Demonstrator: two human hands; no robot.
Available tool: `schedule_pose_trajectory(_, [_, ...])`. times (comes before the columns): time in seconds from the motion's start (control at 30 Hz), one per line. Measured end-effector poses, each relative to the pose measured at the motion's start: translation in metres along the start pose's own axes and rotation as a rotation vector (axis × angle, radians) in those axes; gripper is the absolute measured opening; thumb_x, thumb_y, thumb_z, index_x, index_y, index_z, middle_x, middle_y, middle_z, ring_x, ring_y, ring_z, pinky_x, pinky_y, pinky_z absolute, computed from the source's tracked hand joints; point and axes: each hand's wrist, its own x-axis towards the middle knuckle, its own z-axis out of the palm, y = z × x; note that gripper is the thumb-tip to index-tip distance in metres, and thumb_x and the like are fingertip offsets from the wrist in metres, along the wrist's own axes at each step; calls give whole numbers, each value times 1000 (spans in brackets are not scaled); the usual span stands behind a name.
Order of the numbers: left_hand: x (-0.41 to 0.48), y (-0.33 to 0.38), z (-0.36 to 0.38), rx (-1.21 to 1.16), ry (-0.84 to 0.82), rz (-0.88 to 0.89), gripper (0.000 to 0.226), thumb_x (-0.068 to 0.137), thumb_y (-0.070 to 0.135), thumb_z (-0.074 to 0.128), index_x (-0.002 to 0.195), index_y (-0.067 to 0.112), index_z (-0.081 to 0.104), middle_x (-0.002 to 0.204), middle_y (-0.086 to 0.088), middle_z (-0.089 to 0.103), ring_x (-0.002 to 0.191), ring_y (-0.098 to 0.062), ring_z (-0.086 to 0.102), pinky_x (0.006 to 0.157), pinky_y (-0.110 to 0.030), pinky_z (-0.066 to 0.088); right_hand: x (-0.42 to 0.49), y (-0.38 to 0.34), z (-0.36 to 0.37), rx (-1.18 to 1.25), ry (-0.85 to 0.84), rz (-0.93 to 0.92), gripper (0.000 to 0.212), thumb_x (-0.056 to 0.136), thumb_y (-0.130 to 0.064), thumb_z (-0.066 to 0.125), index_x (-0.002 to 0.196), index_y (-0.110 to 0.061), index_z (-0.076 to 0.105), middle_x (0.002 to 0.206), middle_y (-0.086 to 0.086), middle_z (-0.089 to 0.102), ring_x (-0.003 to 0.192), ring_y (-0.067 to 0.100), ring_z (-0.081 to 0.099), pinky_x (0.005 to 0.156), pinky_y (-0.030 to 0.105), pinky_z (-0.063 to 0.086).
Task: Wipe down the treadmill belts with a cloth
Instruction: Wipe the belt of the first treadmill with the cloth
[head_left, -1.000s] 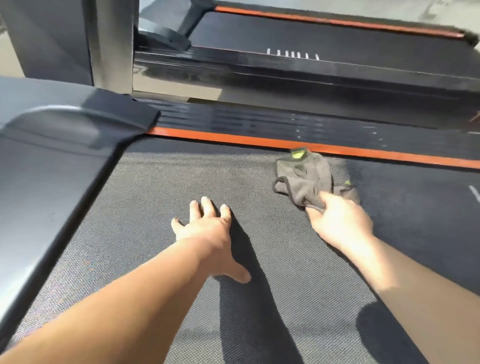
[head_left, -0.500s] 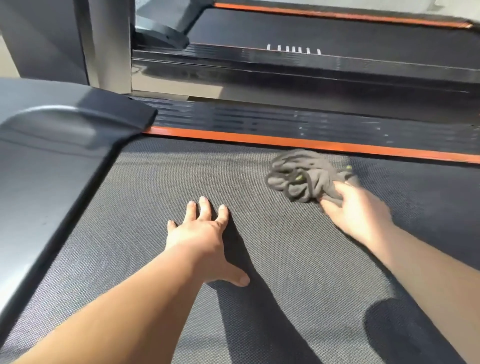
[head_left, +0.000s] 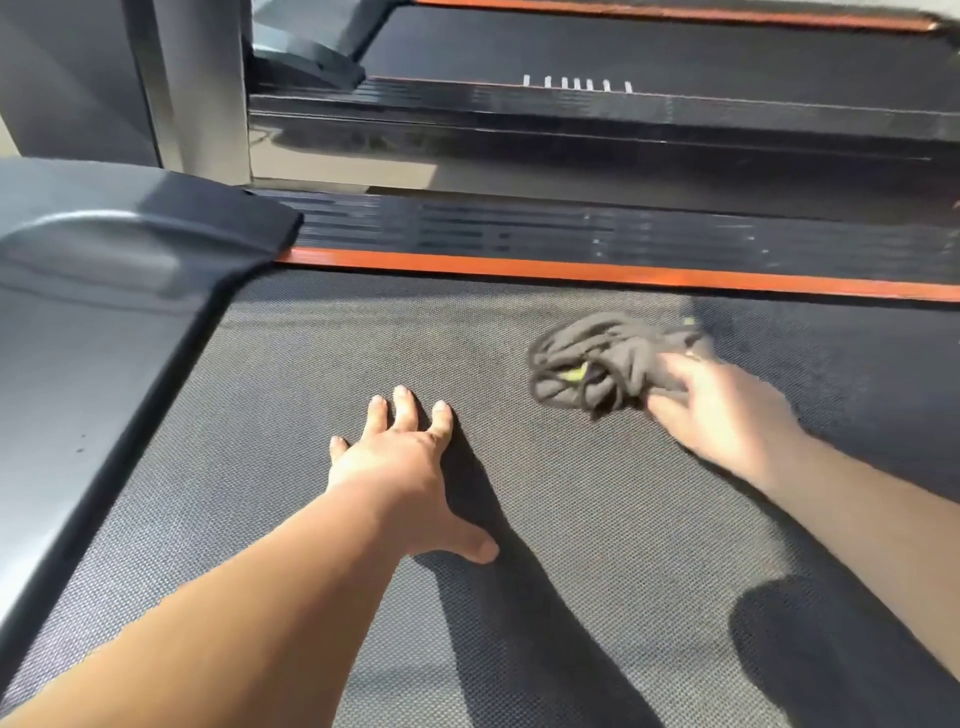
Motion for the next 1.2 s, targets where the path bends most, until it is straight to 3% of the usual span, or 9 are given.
schedule_pose_trajectory(0.1, [0,0,-1,2,-5,-2,161,44,89,78,161,34,-17,168,-6,-28,156,-30,-22,124,-66,8,-4,-24,10,-81,150,166,31,96,-51,55,105,-21,63,99,12,71,92,36,69,70,39,55])
schedule_pose_trajectory(0.2, [0,0,-3,4,-19,-2,161,44,89,77,161,33,-19,167,-6,-29,156,-31,-22,124,-66,8,-46,-70,27,-191,240,-31,31,85,-43,72,91,-13,67,77,10,69,74,33,69,61,36,53])
schedule_pose_trajectory(0.37, [0,0,-1,-1,9,0,161,43,89,78,162,33,-16,168,-6,-27,156,-31,-21,124,-67,9,-60,-24,19,-104,183,-488,46,73,-35,75,118,-25,76,109,3,78,109,24,73,91,42,58])
schedule_pose_trajectory(0.47, [0,-1,0,7,6,2,160,44,90,77,162,33,-16,169,-6,-26,157,-30,-20,124,-66,10,-20,5,-5,-75,18,-114,36,88,-38,62,123,-36,67,121,5,73,110,31,69,81,40,56])
schedule_pose_trajectory(0.6, [1,-1,0,8,3,0,161,44,90,77,161,33,-17,168,-6,-28,156,-31,-21,124,-67,9,-12,-33,14,-21,161,225,34,96,-45,54,116,-18,63,108,15,69,103,40,63,79,42,51])
schedule_pose_trajectory(0.73, [1,-1,-1,8,1,0,161,44,90,77,162,33,-16,168,-6,-28,156,-31,-20,124,-66,9,-66,-82,39,-23,268,-141,31,82,-35,75,105,-13,73,96,9,75,99,34,70,90,45,57])
schedule_pose_trajectory(0.83, [2,-2,1,0,11,2,162,42,91,77,162,33,-16,168,-5,-27,157,-31,-20,123,-67,9,-67,-57,33,-18,214,-502,50,78,-39,60,122,-20,75,115,7,77,115,27,70,103,48,52])
schedule_pose_trajectory(1.07, [3,-1,1,8,6,1,161,43,91,77,162,33,-16,168,-6,-27,156,-31,-20,124,-66,10,-13,-56,11,78,118,219,34,98,-48,50,120,-24,60,122,11,65,118,37,59,93,45,49])
schedule_pose_trajectory(1.2, [0,-2,-1,15,-5,10,158,45,91,76,164,30,-9,168,-7,-27,157,-31,-20,124,-66,10,-48,-115,33,5,145,-155,36,91,-40,63,118,-17,67,110,7,72,115,33,64,110,47,45])
